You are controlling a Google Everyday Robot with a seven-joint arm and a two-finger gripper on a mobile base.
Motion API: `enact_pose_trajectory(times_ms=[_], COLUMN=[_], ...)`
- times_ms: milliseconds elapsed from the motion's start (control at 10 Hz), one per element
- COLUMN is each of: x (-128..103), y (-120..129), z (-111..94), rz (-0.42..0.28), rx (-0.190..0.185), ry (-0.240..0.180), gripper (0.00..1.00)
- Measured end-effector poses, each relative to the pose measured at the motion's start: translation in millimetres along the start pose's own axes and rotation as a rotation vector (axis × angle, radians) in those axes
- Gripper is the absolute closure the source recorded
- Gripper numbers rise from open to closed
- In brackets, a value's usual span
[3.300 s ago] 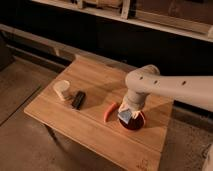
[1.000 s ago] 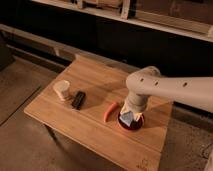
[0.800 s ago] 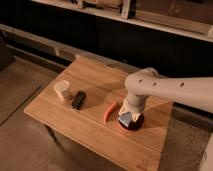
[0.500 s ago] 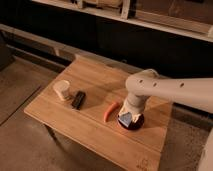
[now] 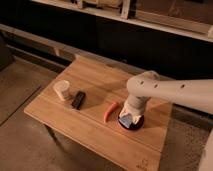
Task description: Place the white sponge in the ceramic bowl
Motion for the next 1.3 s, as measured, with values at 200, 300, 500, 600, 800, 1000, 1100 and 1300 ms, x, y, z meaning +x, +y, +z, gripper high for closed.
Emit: enact_pose_trajectory(times_ms=[200,300,500,600,800,1000,1100,1300], x=[-0.9,-0.9,-0.2,0.1,1.0,0.1,-1.1,-2.4], y=[0.6,0.9,2.1,3.5,5.2,7.3,10.2,15.3], z=[-8.8,-11.2,-13.3,-12.9,-11.0,-17.5,-27.9,-52.7], rz=[-0.002,-0.003,-0.005,-0.007,-0.009,-0.017,-0.026,-0.045], rx=[0.005,0.007,0.008,0.005,0.002,0.0,-0.001,0.013], ry=[-0.017,-0.023,-0.027,-0.027,-0.025,-0.04,-0.063,-0.11], gripper=[0.29,0.29,0.29,0.29,0.29,0.29,0.29,0.29])
